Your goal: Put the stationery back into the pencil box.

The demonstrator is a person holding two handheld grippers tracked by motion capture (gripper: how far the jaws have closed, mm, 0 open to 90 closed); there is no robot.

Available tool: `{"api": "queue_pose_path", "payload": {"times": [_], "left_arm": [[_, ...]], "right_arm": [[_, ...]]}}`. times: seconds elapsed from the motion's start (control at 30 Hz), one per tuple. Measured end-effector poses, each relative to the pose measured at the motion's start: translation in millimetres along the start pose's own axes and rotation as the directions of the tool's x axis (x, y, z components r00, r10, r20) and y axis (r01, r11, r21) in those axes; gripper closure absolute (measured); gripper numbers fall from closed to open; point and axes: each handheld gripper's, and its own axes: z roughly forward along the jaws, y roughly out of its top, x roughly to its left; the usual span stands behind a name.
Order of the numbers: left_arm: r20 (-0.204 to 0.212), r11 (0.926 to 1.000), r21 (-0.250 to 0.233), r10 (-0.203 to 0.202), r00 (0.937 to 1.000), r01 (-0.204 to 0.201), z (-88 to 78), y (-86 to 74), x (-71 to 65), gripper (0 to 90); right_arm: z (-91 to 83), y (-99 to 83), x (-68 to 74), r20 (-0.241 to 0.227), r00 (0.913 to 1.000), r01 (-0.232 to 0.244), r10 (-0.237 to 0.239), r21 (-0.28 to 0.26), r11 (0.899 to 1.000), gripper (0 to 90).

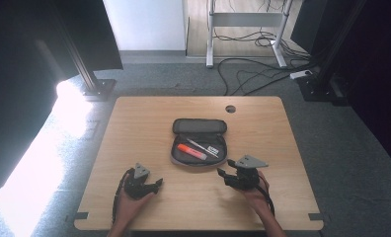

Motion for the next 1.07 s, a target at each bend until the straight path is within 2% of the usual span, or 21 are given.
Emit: {"api": "queue_pose_path", "payload": {"times": [0.27,0.57,0.8,1.07], "left_arm": [[0.001,1.0,-0.001,-0.001,1.0,0.001,0.0,0.0,0.0,31.6],[0.001,1.0,0.0,0.0,1.0,0.0,0.0,0.0,0.0,31.6],[0.0,1.0,0.0,0.0,1.0,0.0,0.0,0.0,0.0,31.6],[0.0,1.0,-0.001,0.0,1.0,0.0,0.0,0.0,-0.1,31.6]], "right_arm": [[-19.2,-20.5,-5.3,0.026,0.9996,-0.003,0.002,0.019,1.0,42.9],[-29.6,-44.9,-17.6,0.05,0.9971,-0.06,0.058,0.033,0.998,42.4],[-31.0,-51.5,-22.2,0.064,0.9954,-0.074,0.071,0.042,0.996,42.3],[-30.5,-53.3,-22.8,0.067,0.9956,-0.069,0.065,0.055,0.996,41.4]]}}
